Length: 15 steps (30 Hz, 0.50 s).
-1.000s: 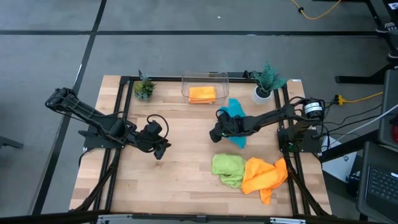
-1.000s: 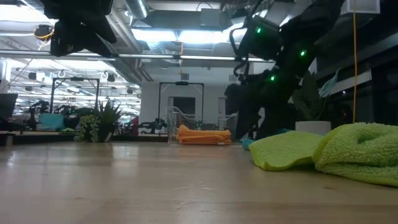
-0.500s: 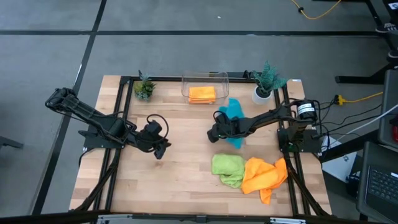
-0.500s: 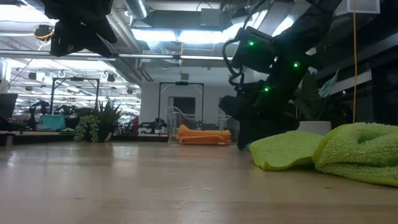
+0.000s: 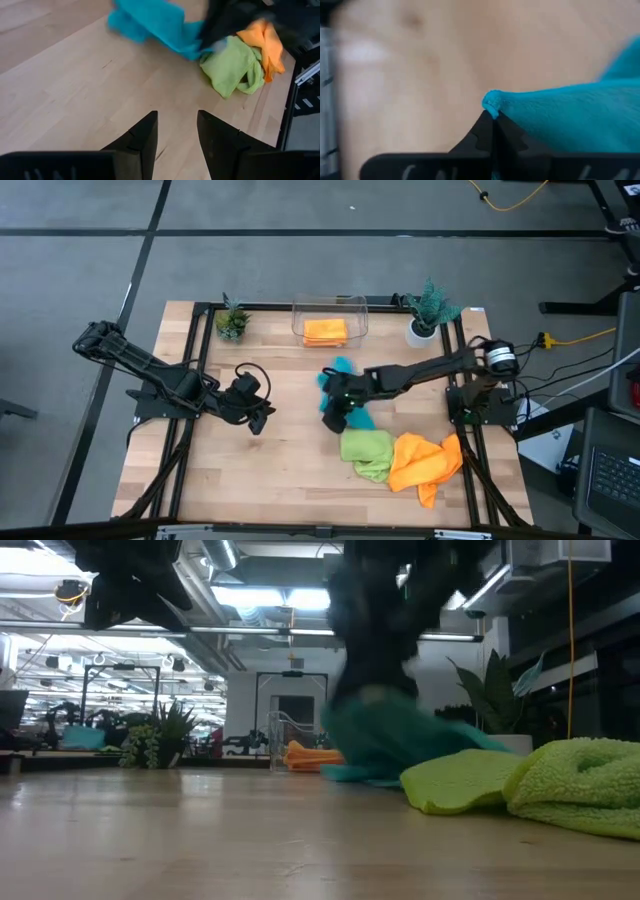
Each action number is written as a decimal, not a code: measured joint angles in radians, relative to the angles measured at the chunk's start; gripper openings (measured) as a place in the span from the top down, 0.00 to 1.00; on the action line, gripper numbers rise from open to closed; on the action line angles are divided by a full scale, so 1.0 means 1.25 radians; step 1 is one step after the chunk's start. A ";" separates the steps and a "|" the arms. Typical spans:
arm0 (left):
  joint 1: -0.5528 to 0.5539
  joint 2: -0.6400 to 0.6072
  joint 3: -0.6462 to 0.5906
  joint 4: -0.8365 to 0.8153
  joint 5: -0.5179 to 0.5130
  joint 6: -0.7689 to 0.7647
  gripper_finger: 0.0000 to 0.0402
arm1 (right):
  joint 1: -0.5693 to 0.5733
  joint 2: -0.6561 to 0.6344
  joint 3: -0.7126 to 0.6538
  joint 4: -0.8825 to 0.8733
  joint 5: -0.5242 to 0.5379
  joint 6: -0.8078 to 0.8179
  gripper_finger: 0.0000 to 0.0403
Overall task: Fold microfiber towels
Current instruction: Fold the blue towel
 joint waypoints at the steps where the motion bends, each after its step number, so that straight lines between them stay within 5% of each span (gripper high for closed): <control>1: 0.000 0.000 0.000 -0.001 0.000 0.003 0.67 | 0.008 -0.009 0.026 -0.018 -0.017 -0.015 0.99; 7: -0.002 0.000 0.000 0.041 0.029 0.106 0.67 | 0.057 -0.047 0.214 -0.148 0.005 -0.082 0.99; 15: -0.031 0.003 0.000 0.339 0.033 0.368 0.67 | 0.080 -0.042 0.327 -0.205 0.104 -0.088 1.00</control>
